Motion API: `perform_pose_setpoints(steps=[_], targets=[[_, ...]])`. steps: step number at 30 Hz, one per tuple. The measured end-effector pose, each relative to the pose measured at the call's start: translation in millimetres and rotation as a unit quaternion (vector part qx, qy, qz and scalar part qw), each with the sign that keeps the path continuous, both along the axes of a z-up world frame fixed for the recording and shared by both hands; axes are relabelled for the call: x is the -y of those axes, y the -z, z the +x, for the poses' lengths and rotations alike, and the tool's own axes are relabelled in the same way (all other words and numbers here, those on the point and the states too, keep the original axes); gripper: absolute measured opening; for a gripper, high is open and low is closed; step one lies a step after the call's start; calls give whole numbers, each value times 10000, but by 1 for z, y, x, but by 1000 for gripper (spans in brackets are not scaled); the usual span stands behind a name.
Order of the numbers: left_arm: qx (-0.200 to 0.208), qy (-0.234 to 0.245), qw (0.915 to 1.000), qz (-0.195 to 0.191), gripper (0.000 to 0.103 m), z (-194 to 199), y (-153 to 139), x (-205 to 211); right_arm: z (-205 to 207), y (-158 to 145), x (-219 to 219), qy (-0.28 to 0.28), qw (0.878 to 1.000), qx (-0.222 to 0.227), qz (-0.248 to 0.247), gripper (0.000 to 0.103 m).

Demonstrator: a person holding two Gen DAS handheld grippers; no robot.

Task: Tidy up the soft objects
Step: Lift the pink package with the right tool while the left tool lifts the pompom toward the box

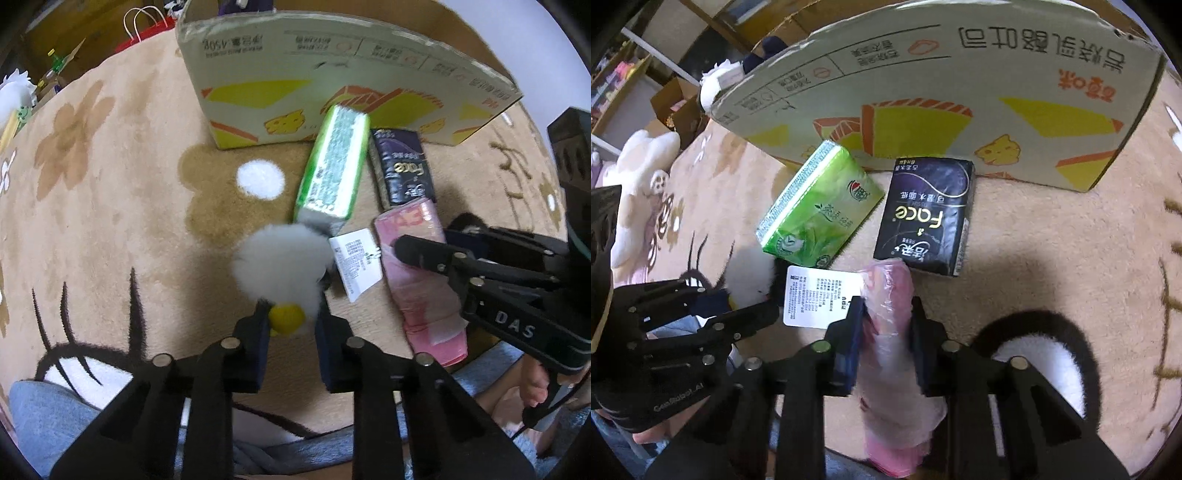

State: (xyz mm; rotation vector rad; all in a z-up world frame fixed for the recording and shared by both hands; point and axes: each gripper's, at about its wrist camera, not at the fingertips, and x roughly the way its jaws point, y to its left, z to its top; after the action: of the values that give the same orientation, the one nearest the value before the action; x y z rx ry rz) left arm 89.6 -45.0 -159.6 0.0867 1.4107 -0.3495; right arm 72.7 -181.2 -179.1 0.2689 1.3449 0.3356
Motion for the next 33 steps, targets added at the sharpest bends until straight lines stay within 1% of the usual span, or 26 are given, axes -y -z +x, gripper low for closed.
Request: perform_pose_setpoints(steps=[1, 2, 5, 10, 15, 17, 19, 20, 21, 23, 28, 31, 33], targets=[[55, 4, 10000, -53, 16, -4, -4, -1, -1, -2, 0, 12, 10000, 41, 10, 19], [128, 3, 9999, -86, 11, -6, -8, -2, -4, -6, 2, 38, 9999, 133, 28, 19], [296, 56, 9992, -254, 9, -11, -19, -3, -11, -18, 3, 117, 9993, 355, -83, 19], [631, 200, 9965, -502, 8, -22, -40, -1, -19, -39, 14, 348, 9964, 743, -211, 18], [1092, 121, 9927, -491, 8, -30, -60, -7, -25, -66, 30, 642, 9894, 1267, -314, 17], [1329, 74, 9898, -516, 8, -33, -71, -11, -27, -76, 35, 729, 9855, 1490, -360, 17], [1532, 44, 9865, -577, 8, -37, -82, -15, -30, -88, 39, 818, 9803, 1773, -304, 17], [1651, 33, 9845, -588, 8, -39, -88, -16, -31, -98, 39, 874, 9755, 1987, -361, 17], [1782, 28, 9822, -588, 8, -40, -92, -9, -33, -105, 39, 879, 9722, 2132, -415, 17], [2010, -24, 9776, -618, 8, -44, -104, -11, -35, -120, 37, 903, 9643, 2437, -502, 17], [2465, -258, 9669, -611, 8, -40, -131, -13, -34, -144, 39, 1032, 9532, 2804, -468, 17], [2622, -294, 9626, -613, 8, -33, -142, -14, -30, -158, 38, 1046, 9472, 2986, -517, 17], [2791, -305, 9581, -562, 8, -28, -151, -15, -28, -165, 41, 1074, 9443, 3068, -510, 17]])
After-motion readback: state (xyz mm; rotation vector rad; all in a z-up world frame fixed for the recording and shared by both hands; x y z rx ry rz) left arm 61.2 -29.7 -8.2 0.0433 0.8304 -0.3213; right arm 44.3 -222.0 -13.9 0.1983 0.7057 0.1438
